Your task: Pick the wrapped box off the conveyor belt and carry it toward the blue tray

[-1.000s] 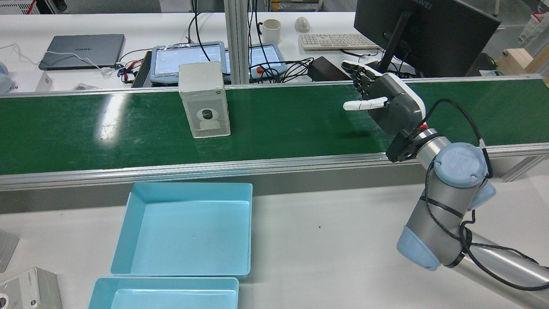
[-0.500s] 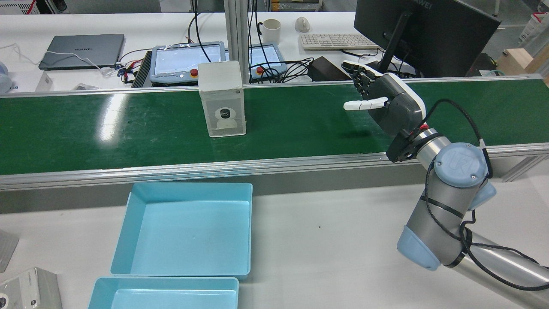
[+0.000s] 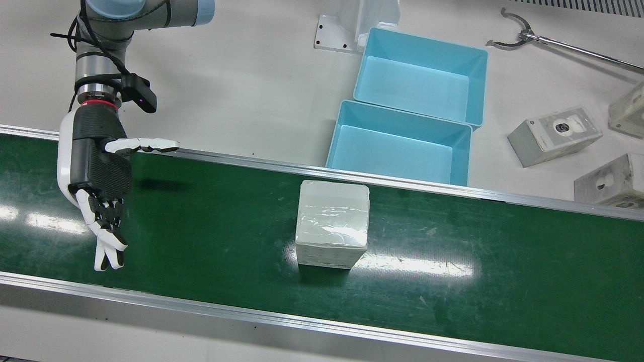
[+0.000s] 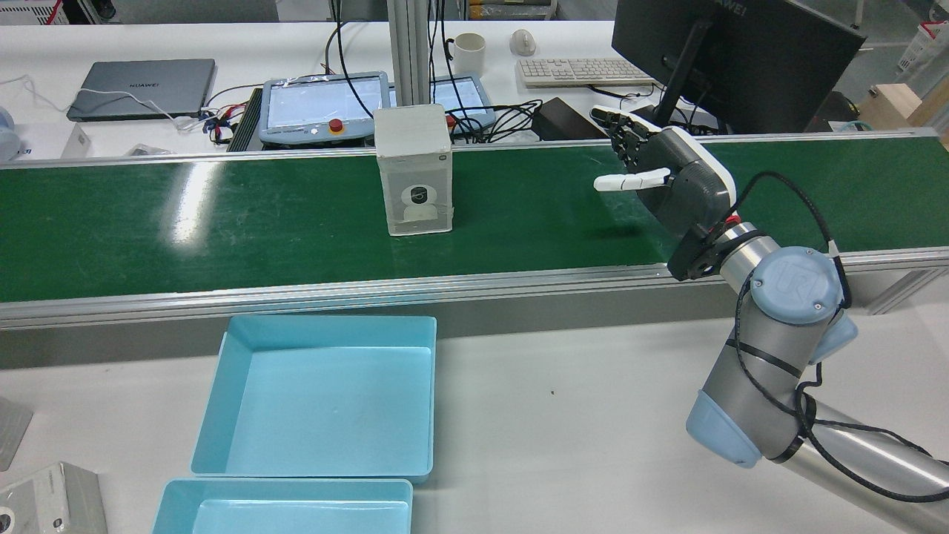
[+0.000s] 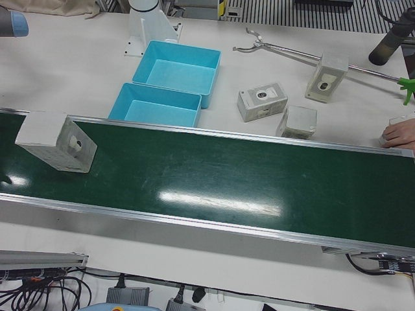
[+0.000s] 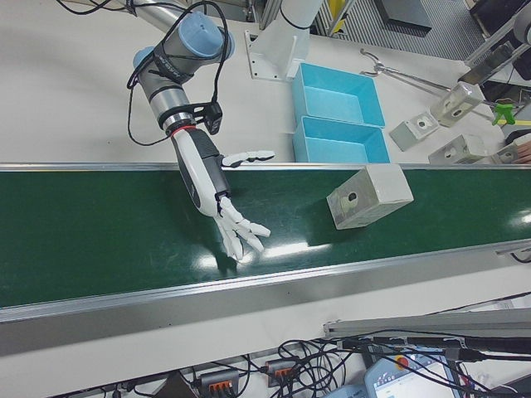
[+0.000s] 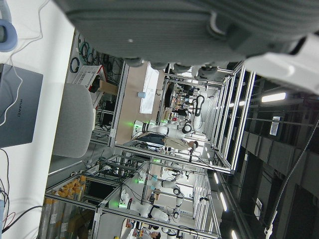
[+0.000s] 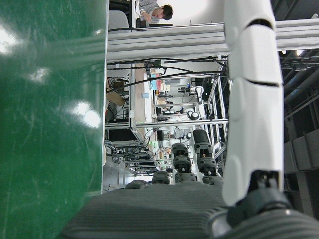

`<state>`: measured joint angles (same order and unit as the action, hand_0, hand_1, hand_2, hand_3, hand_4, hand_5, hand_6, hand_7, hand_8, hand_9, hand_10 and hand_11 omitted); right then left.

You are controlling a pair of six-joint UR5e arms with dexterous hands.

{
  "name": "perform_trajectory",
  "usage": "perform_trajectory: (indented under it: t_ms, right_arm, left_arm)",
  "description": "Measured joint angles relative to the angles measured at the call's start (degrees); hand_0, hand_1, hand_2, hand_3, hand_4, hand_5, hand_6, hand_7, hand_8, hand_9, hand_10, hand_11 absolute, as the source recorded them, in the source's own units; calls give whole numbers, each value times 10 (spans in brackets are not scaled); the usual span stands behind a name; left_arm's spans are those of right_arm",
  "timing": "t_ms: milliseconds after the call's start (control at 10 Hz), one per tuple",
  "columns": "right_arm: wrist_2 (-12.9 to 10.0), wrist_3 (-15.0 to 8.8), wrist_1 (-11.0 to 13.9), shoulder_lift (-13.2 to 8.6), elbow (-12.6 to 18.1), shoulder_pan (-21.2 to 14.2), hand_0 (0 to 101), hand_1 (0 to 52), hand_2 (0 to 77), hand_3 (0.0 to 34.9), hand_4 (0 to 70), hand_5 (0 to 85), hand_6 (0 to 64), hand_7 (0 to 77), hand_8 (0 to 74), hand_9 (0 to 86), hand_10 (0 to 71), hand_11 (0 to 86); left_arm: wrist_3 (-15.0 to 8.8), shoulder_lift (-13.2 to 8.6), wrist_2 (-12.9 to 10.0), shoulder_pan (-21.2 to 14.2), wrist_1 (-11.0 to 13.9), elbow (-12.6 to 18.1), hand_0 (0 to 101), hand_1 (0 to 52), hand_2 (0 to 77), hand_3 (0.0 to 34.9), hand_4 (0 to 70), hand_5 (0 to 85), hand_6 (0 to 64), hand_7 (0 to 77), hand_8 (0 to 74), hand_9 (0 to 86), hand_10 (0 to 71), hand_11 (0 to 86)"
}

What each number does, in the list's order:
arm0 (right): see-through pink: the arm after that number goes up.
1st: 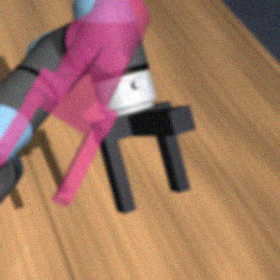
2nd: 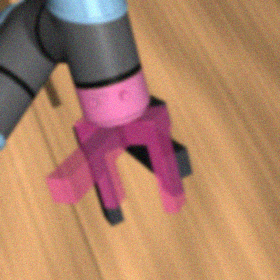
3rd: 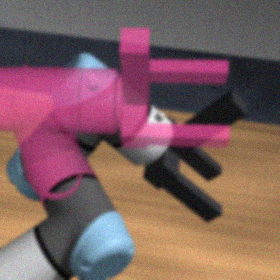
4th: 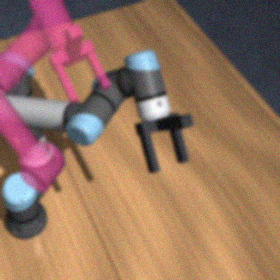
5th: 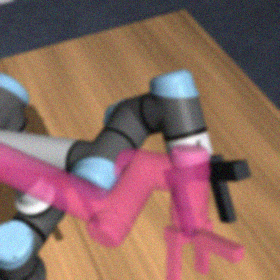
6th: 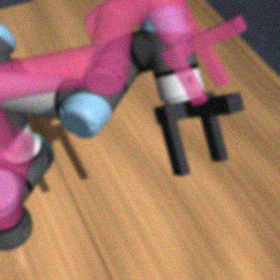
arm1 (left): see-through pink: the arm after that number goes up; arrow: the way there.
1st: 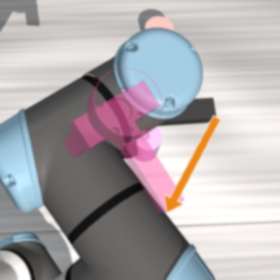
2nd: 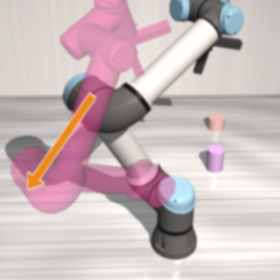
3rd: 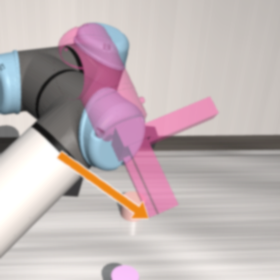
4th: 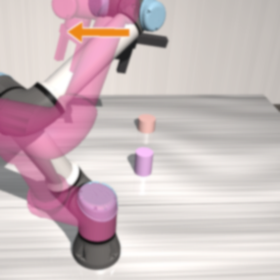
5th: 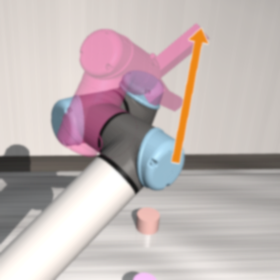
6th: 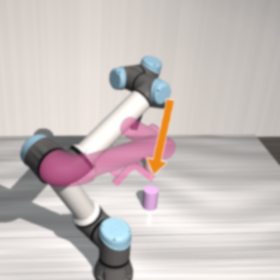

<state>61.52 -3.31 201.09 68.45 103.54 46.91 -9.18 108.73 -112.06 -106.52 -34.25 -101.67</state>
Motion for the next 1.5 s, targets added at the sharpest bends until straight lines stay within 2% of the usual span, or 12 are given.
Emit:
perform_trajectory:
  t_ms: [800, 1100, 1500]
  right_arm:
    - [1, -2, 0, 1, -1, -1, 485, 164, 104, 0, 115, 180, 38, 38, 0, 27, 0, 11]
    - [-1, 2, -2, -3, -22, -2, 485, 164, 114, 0, 115, 180, 38, 38, 0, 27, 0, 11]
    - [-2, 3, -3, -4, -26, -1, 486, 164, 125, 0, 115, 180, 38, 38, 0, 27, 0, 5]
  left_arm:
    - [0, 0, 0, 0, 0, 0, 0, 0, 5, 0, 0, 11, 5, 5, 5, 0, 0, 5]
    - [0, 0, 0, 0, 0, 0, 0, 0, 11, 0, 0, 11, 5, 5, 5, 5, 5, 5]
    - [0, 0, 0, 0, 0, 0, 0, 0, 5, 0, 0, 11, 5, 5, 5, 5, 5, 5]
